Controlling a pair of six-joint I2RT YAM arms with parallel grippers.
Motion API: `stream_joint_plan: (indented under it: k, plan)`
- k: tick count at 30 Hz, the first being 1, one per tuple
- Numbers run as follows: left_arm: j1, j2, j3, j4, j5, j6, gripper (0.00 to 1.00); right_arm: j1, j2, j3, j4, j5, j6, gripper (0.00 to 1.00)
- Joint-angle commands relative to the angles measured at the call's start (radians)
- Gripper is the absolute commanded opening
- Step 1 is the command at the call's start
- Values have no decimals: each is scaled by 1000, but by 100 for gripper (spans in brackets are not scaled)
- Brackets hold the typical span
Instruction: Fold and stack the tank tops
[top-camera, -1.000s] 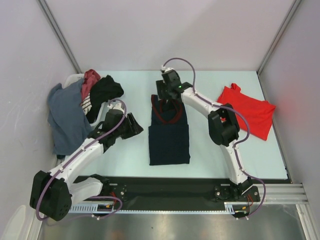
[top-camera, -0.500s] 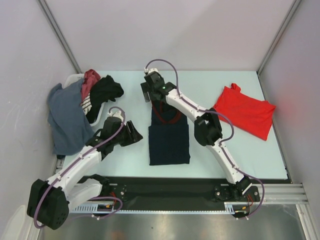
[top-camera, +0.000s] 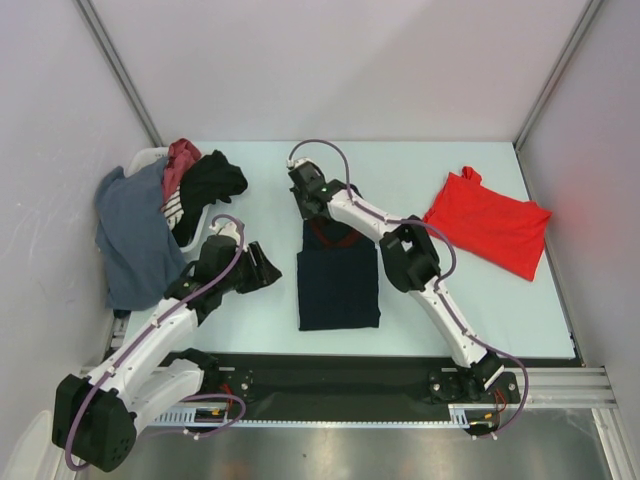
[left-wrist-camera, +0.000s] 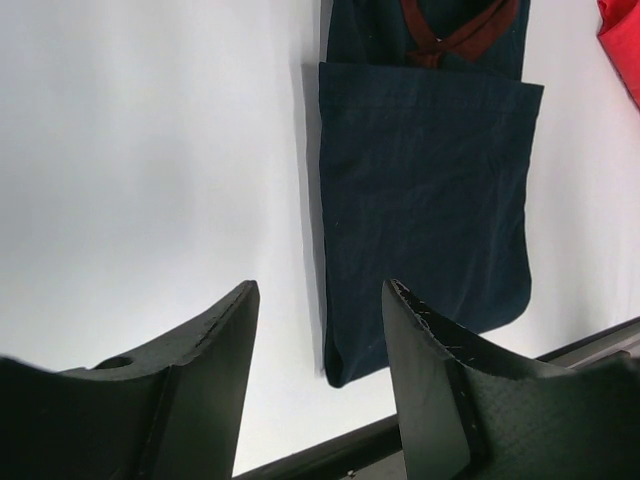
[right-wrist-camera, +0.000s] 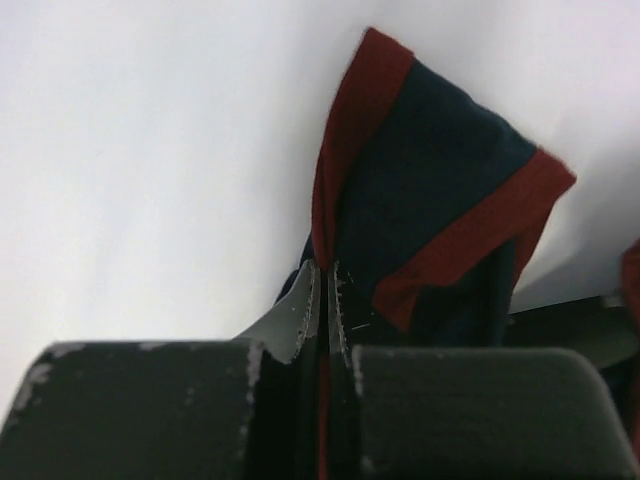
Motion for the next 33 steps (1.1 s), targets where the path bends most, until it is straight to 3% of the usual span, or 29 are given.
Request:
stream_joint_plan:
  k: [1,6,10,18,23,28,31,33]
  plan:
    - [10,-13,-8,3,3,24,58,-37,-127,-125,195,-184,53,0]
    - [12,-32,-21,3,6,24,58,-143,-226,-307,442,-528,196,0]
    - [10,-30,-30,11,13,23,58,-185,-233,-346,530,-665,266,1]
    - [10,-21,-34,23,21,21,58,-214,-266,-453,677,-795,296,3]
    - [10,-10,-34,34,26,20,58,-197,-292,-456,639,-765,228,4]
    - [10,-9,-39,35,32,21,57,-275,-266,-504,721,-740,377,9]
    - [12,-13,-41,34,29,23,57,-301,-249,-527,752,-719,430,14]
    - [10,-10,-39,34,29,23,57,-307,-233,-518,736,-705,443,28]
